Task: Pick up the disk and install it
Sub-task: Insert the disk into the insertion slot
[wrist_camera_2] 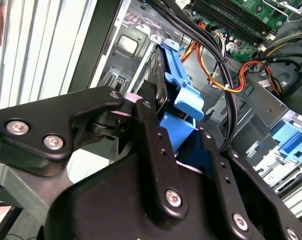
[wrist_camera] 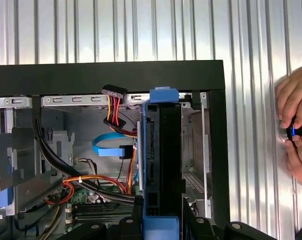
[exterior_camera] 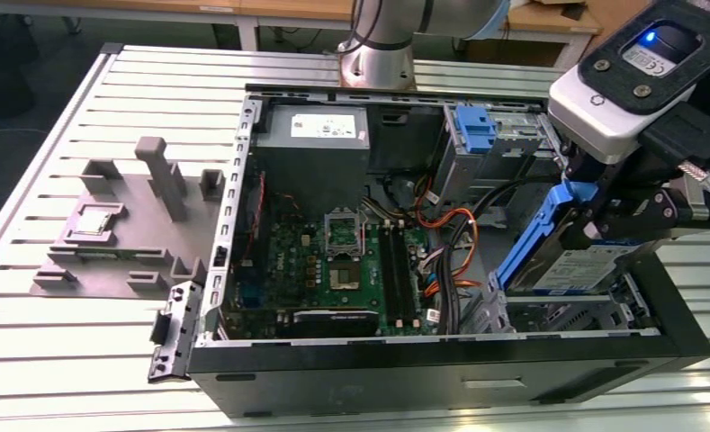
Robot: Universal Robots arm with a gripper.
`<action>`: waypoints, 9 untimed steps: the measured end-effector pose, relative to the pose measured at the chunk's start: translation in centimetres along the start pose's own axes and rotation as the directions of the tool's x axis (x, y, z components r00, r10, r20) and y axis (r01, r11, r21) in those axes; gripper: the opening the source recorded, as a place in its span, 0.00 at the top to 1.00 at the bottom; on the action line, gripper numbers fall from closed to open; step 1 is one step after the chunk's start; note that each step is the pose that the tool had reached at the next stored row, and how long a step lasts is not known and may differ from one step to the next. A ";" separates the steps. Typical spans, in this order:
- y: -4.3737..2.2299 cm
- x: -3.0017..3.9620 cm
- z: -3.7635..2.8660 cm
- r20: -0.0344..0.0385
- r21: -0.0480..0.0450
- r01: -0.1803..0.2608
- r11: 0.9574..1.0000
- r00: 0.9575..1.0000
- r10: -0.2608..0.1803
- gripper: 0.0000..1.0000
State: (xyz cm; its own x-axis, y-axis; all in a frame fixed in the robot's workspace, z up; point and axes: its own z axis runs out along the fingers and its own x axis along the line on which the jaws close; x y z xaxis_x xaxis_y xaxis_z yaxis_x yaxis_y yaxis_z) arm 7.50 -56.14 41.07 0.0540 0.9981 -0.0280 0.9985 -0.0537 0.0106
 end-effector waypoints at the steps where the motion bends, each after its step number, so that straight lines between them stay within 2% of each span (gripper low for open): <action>1: 0.00 -0.01 0.09 0.000 0.000 0.000 1.000 1.000 0.000 0.63; 9: 0.00 -0.06 0.71 0.000 0.000 0.000 1.000 1.000 0.000 0.63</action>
State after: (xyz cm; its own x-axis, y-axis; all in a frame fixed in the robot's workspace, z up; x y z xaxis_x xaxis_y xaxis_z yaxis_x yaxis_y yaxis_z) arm 7.50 -56.22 40.36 0.0540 0.9981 -0.0281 0.9985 -0.0537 0.0106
